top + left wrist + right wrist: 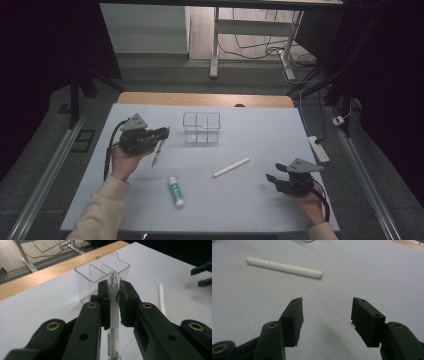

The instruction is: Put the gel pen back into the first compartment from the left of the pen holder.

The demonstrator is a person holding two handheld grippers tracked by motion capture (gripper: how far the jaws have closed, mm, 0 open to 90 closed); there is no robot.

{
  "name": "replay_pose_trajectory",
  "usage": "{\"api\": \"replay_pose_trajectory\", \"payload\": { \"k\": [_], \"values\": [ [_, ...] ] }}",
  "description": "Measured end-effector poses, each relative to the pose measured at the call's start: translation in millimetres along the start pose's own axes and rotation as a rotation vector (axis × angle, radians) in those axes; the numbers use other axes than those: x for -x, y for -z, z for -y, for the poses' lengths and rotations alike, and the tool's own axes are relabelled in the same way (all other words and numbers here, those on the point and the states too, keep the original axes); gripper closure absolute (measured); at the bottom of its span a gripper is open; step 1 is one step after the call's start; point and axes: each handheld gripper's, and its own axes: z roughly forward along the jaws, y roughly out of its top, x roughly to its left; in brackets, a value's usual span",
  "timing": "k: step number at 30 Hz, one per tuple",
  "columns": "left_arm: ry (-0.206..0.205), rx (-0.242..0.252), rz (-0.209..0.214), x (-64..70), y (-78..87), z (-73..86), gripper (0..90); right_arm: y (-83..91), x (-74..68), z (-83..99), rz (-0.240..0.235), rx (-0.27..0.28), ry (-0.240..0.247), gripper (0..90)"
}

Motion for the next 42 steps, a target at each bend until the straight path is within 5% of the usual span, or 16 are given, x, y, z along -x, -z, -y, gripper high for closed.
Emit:
{"api": "replay_pose_trajectory", "payload": {
  "k": [18,42],
  "values": [
    [0.015,0.114,-0.004,-1.5,-2.9,-28.3,80.1,1.3,0.2,-0.1,0.003,0.011,0.000,42.1],
    [-0.037,0.138,0.011,2.5,-17.0,-57.3,80.1,2.9,0.4,-0.6,0.007,0.015,0.002,42.0]
  ]
}}
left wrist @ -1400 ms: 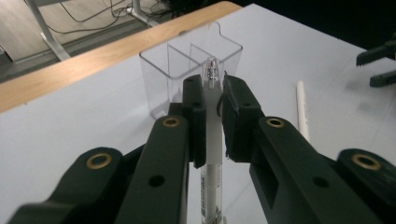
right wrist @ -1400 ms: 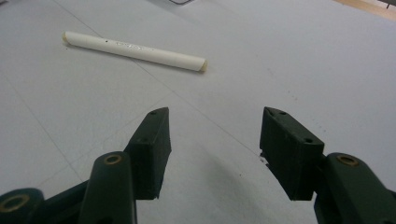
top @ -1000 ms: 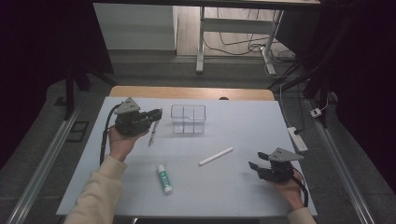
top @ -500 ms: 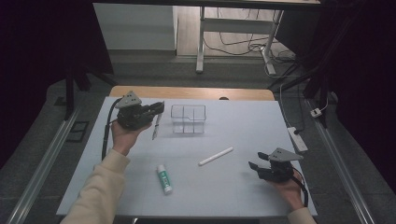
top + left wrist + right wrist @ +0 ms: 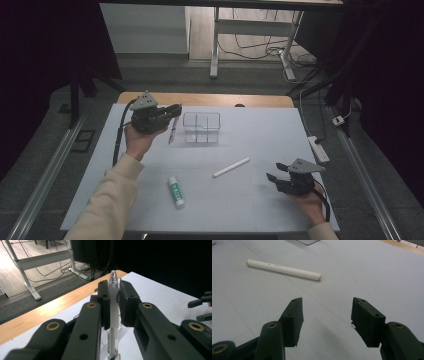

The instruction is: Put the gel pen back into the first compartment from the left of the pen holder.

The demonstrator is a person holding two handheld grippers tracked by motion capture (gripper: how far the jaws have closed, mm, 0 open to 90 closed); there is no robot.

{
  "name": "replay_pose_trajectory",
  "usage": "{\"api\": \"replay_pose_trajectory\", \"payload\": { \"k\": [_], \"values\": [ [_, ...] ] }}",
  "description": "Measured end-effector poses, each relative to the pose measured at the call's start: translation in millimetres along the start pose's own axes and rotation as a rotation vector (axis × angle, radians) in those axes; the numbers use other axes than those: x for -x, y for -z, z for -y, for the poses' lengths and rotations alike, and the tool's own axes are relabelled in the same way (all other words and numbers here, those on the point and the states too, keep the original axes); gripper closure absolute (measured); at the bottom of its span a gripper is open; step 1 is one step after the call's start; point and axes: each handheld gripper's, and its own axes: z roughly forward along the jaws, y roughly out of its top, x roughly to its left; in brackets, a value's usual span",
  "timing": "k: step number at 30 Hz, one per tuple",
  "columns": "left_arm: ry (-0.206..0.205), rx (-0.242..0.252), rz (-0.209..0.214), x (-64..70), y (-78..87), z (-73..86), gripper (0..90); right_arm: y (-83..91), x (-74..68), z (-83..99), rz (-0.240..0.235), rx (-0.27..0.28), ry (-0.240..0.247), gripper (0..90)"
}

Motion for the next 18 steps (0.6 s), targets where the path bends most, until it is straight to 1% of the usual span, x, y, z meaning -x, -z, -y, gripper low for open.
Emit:
{"api": "replay_pose_trajectory", "payload": {
  "k": [9,14,15,18],
  "values": [
    [0.009,0.006,0.017,-1.5,-5.7,-7.1,80.1,-1.3,-0.1,0.7,-0.004,0.005,-0.004,41.9],
    [0.024,0.014,0.026,-4.6,-9.8,-9.7,80.1,-0.9,0.2,0.7,-0.003,0.006,-0.003,41.9],
    [0.026,0.015,0.025,-5.2,-10.7,-10.4,80.1,-0.7,0.0,0.5,0.005,0.004,-0.001,41.9],
    [0.026,0.018,0.019,-6.5,-12.7,-12.6,80.0,-0.5,0.3,0.5,0.001,0.002,0.000,41.9]
  ]
}}
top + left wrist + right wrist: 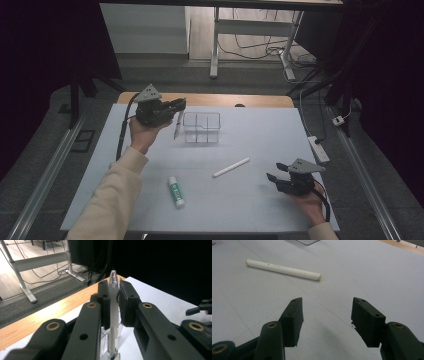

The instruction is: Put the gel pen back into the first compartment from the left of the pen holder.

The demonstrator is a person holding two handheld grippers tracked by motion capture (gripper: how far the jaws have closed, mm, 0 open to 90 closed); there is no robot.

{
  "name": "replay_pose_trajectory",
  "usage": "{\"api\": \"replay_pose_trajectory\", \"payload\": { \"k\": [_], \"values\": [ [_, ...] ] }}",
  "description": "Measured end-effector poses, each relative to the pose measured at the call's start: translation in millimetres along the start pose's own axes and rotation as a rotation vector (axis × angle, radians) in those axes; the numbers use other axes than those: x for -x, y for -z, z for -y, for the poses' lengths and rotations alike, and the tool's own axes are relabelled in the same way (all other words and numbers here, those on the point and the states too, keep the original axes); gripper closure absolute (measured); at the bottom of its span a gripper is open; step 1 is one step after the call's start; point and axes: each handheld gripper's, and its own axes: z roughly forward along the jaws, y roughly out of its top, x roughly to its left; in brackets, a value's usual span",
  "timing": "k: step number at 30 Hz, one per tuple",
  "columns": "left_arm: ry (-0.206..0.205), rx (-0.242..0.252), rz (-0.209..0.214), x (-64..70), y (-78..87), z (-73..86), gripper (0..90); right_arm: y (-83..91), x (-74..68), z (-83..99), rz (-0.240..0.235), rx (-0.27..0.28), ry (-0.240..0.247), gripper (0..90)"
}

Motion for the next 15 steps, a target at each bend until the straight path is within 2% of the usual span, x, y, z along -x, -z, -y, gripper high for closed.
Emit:
{"api": "replay_pose_trajectory", "payload": {
  "k": [15],
  "values": [
    [0.025,0.007,-0.005,-10.0,-13.4,-11.6,80.1,-1.1,-0.1,0.6,-0.001,0.003,-0.004,41.9]
  ]
}}
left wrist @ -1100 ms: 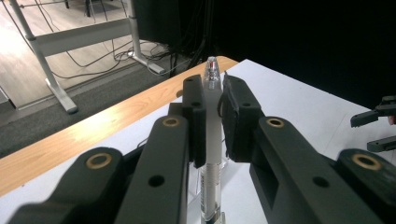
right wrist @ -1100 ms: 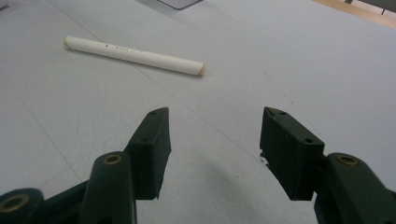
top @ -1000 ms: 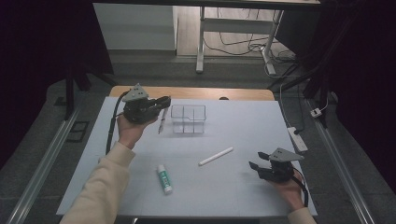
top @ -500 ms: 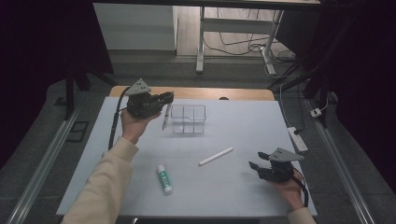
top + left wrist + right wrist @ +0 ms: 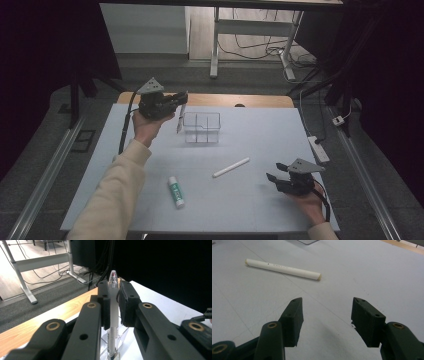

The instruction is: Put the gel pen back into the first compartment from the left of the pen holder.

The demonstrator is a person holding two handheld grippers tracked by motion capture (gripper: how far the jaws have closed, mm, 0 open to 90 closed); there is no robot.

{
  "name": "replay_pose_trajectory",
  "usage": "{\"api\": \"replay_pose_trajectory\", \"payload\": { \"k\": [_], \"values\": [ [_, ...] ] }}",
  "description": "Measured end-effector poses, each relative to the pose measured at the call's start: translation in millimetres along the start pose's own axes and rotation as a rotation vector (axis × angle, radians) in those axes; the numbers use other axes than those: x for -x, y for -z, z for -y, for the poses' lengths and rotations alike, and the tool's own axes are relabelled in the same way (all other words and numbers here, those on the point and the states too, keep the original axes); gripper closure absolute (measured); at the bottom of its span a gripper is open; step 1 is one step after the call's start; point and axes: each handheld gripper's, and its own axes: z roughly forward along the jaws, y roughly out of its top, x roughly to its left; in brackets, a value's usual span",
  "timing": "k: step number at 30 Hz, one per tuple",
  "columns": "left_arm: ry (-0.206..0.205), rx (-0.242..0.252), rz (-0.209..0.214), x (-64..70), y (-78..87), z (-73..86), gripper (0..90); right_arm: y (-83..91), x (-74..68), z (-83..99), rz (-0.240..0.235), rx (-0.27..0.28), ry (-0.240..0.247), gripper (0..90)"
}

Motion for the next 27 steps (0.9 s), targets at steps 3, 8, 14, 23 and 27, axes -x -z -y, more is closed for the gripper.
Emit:
{"api": "replay_pose_trajectory", "payload": {
  "k": [3,8,14,23,27],
  "values": [
    [0.005,0.001,0.001,-1.8,-4.0,-0.8,80.0,0.1,0.4,0.1,0.000,0.001,-0.001,41.9],
    [0.017,0.001,-0.006,-4.2,-11.4,-0.8,80.0,0.3,1.1,0.4,0.000,0.001,-0.001,41.9],
    [0.002,-0.002,-0.012,-4.0,-19.8,-3.6,80.0,0.2,1.1,0.6,0.000,0.003,-0.002,41.9],
    [0.013,-0.007,-0.009,-7.5,-34.7,-3.4,80.0,-0.3,1.2,0.9,-0.001,0.003,-0.004,41.9],
    [0.007,-0.012,-0.020,-9.1,-41.4,-4.9,80.0,-0.3,1.3,1.0,0.002,-0.001,-0.003,41.9]
  ]
}}
